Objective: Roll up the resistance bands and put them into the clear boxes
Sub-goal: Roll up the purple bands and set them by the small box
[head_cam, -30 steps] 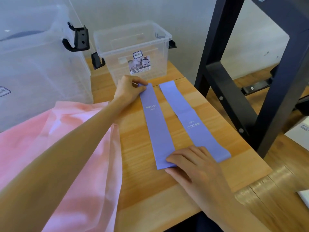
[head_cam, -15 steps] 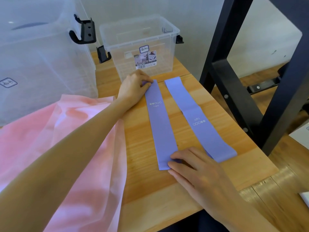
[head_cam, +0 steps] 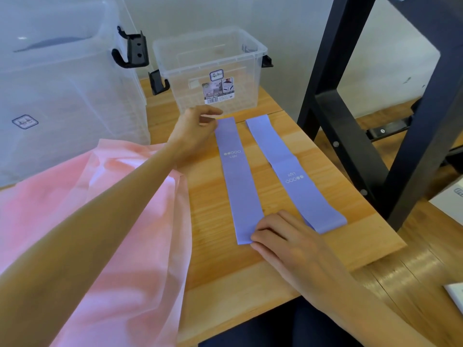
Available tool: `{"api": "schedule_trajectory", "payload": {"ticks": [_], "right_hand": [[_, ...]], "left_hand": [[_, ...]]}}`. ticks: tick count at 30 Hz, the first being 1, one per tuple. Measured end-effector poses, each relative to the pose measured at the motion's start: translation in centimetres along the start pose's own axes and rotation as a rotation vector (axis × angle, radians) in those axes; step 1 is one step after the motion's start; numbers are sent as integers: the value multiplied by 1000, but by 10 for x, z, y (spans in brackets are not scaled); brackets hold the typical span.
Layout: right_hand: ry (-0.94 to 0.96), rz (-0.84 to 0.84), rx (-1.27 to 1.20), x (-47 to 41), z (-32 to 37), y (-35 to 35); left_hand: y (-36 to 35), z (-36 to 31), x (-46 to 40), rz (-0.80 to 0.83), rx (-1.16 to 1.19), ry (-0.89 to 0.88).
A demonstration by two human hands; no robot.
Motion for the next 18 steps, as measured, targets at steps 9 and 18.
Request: {"api": "schedule_trajectory", "payload": {"ticks": [9, 18], "right_hand": [[-57, -40, -84, 1, 3, 1], [-81, -66, -118, 1, 8, 3]], "left_hand": [[17, -44, 185, 152, -41, -175], [-12, -55, 234, 13, -161, -170]]}}
Point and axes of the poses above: each hand's wrist, its own x-axis away from the middle knuckle, its own y-axis out of the back of the hand, z = x × y, the point moved 1 cm from there along -x, towards the middle knuckle, and after that the axes turned 3 degrees about -x, right-handed, at the moved point
